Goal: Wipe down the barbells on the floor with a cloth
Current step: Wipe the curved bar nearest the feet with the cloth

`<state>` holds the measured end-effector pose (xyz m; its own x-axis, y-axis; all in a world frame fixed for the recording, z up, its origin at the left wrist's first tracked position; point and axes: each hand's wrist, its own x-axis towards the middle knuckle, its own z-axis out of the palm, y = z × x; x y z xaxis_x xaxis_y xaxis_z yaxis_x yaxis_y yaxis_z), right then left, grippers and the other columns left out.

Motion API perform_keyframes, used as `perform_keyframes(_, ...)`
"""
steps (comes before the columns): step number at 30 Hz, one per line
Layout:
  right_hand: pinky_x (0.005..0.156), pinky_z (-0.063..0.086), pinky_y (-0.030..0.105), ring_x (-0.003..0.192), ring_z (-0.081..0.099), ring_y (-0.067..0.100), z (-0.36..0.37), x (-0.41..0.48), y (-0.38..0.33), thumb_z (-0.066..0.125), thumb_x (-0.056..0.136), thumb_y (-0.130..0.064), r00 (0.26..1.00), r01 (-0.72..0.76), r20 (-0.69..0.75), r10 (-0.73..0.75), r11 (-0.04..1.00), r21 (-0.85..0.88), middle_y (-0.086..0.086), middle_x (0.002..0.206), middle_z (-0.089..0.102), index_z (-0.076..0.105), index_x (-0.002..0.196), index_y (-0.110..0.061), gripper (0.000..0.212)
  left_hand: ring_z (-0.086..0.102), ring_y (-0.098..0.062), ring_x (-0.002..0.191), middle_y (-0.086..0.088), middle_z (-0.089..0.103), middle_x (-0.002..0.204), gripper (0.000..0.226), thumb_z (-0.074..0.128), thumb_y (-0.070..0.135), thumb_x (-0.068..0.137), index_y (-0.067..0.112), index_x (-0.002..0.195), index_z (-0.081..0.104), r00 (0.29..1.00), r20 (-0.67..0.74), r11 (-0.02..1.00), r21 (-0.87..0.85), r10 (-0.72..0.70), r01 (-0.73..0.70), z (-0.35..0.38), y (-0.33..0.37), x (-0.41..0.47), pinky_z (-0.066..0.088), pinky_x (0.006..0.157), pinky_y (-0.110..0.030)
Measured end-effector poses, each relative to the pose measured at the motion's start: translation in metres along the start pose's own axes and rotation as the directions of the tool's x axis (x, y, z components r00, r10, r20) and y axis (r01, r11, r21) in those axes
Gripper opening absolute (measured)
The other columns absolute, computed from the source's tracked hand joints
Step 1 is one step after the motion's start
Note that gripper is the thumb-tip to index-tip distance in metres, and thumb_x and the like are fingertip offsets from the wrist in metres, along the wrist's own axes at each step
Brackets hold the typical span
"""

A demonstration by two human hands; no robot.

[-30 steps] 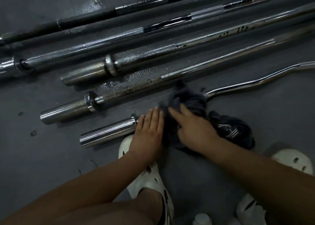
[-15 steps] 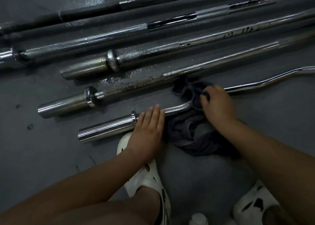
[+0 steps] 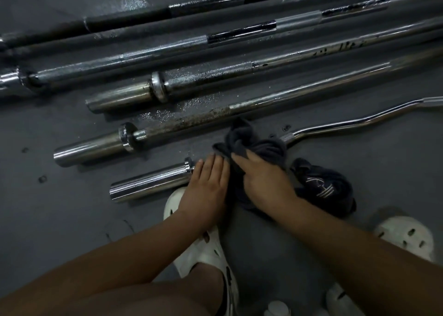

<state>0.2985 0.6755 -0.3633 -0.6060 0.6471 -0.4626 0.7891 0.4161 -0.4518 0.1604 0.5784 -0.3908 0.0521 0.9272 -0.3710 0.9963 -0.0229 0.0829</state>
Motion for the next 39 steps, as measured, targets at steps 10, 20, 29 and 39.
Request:
perform_keyframes(10,0.101,0.047,0.043,0.13,0.049,0.032,-0.011,0.005,0.006,0.053,0.083,-0.016,0.99,-0.011,0.144,0.015,1.0,-0.03,-0.003,0.161,0.02,0.031,0.15,-0.036,0.074,0.034,-0.043,0.141,-0.026,0.031,0.155,0.075,0.063,0.031,0.08,0.0,0.145,0.042,0.999,0.036,0.999,0.022,-0.031,0.03,-0.003,0.004,0.003,0.03,0.112,-0.058)
perform_keyframes(20,0.1,0.047,0.047,0.132,0.04,0.036,-0.012,-0.004,0.014,0.058,0.084,-0.021,0.986,0.006,0.169,0.019,0.989,-0.15,0.004,0.164,0.007,0.01,0.155,-0.038,0.088,0.032,-0.043,0.142,-0.027,0.028,0.156,0.085,0.066,0.029,0.078,-0.004,0.149,0.032,0.999,0.021,0.999,-0.02,-0.028,0.028,-0.003,0.004,0.001,0.031,0.114,-0.057)
perform_keyframes(29,0.099,0.047,0.046,0.131,0.037,0.041,-0.01,-0.002,0.036,0.063,0.083,-0.03,0.98,-0.186,0.033,0.198,0.959,-0.216,0.01,0.165,0.001,0.003,0.156,-0.033,0.095,0.019,-0.034,0.15,-0.019,0.016,0.162,0.081,0.037,0.028,0.078,0.003,0.154,0.024,0.997,-0.036,0.99,-0.119,0.076,-0.079,-0.008,0.004,0.003,0.024,0.119,-0.049)
perform_keyframes(39,0.102,0.042,0.044,0.124,0.047,0.046,-0.026,-0.001,0.074,0.064,0.084,-0.04,0.974,-0.224,-0.023,0.224,0.953,-0.202,0.021,0.162,0.007,0.008,0.158,-0.027,0.094,0.04,-0.038,0.138,-0.021,0.037,0.154,0.074,0.047,0.032,0.073,0.005,0.142,0.048,0.918,-0.022,0.908,-0.142,0.396,-0.395,-0.029,0.005,0.051,0.039,0.111,-0.047)
